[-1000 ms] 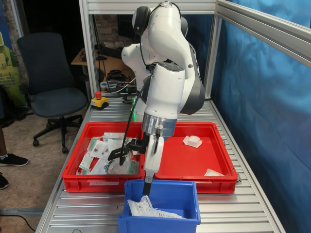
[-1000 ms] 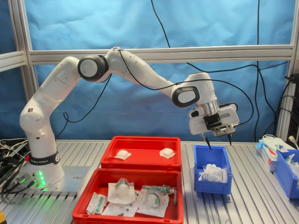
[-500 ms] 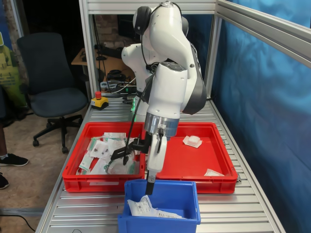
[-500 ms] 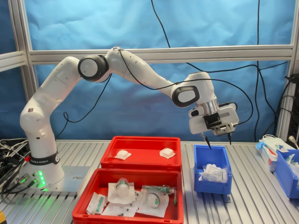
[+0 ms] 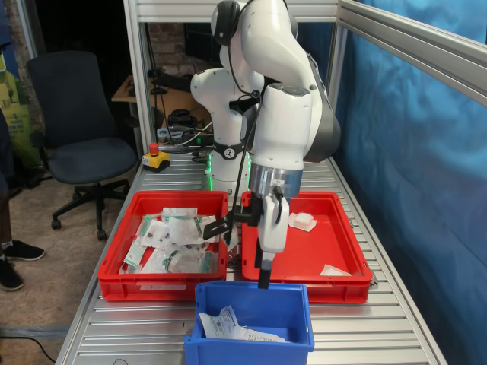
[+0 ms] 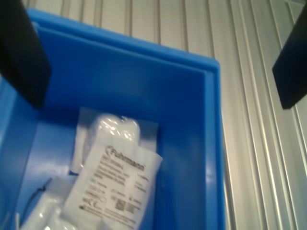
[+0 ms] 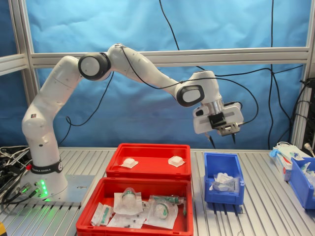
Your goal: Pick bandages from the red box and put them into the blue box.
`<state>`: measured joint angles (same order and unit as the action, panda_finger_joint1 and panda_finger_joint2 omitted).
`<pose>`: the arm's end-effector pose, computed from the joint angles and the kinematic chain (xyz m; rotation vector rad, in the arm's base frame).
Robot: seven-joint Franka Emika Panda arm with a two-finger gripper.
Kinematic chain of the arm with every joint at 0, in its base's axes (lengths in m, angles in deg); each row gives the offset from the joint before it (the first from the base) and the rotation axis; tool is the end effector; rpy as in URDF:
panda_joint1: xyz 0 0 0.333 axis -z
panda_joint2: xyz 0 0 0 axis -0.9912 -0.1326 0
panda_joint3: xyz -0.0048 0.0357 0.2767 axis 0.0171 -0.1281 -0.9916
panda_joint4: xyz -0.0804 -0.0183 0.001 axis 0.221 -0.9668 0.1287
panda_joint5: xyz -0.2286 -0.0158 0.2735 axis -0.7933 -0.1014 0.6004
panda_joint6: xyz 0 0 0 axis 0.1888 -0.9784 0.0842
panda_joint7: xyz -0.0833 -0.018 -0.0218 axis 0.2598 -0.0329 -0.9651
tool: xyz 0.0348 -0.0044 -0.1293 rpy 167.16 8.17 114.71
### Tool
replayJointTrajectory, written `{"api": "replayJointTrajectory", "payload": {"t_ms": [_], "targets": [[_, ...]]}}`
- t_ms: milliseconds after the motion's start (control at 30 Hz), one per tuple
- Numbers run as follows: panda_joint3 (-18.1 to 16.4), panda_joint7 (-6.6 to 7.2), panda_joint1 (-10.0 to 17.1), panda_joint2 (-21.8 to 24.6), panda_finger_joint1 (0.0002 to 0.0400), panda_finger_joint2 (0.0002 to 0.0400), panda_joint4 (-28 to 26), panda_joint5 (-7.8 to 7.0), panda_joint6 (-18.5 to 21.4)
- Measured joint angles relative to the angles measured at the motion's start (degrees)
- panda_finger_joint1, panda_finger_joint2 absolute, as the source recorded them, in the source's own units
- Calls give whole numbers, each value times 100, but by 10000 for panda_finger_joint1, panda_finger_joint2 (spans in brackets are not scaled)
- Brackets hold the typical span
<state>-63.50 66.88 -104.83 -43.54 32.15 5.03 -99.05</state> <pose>0.6897 0.0572 0.3161 -1.0514 2.6696 -0.3891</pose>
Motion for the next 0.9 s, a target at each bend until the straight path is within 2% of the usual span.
{"api": "replayJointTrajectory", "payload": {"t_ms": [267, 333, 533, 633, 867, 900], "targets": [[-259, 0, 20, 726, 400, 400, 829, 0, 14], [-451, 0, 119, 1067, 400, 400, 1198, -2, 39], [-759, 0, 337, 1520, 400, 400, 1671, -62, 78], [-1113, 0, 652, 2005, 400, 400, 2158, -202, 239], [-1561, 0, 1146, 2724, 400, 400, 2886, -334, 588], [-1673, 0, 1292, 2936, 400, 400, 3096, -391, 659]]}}
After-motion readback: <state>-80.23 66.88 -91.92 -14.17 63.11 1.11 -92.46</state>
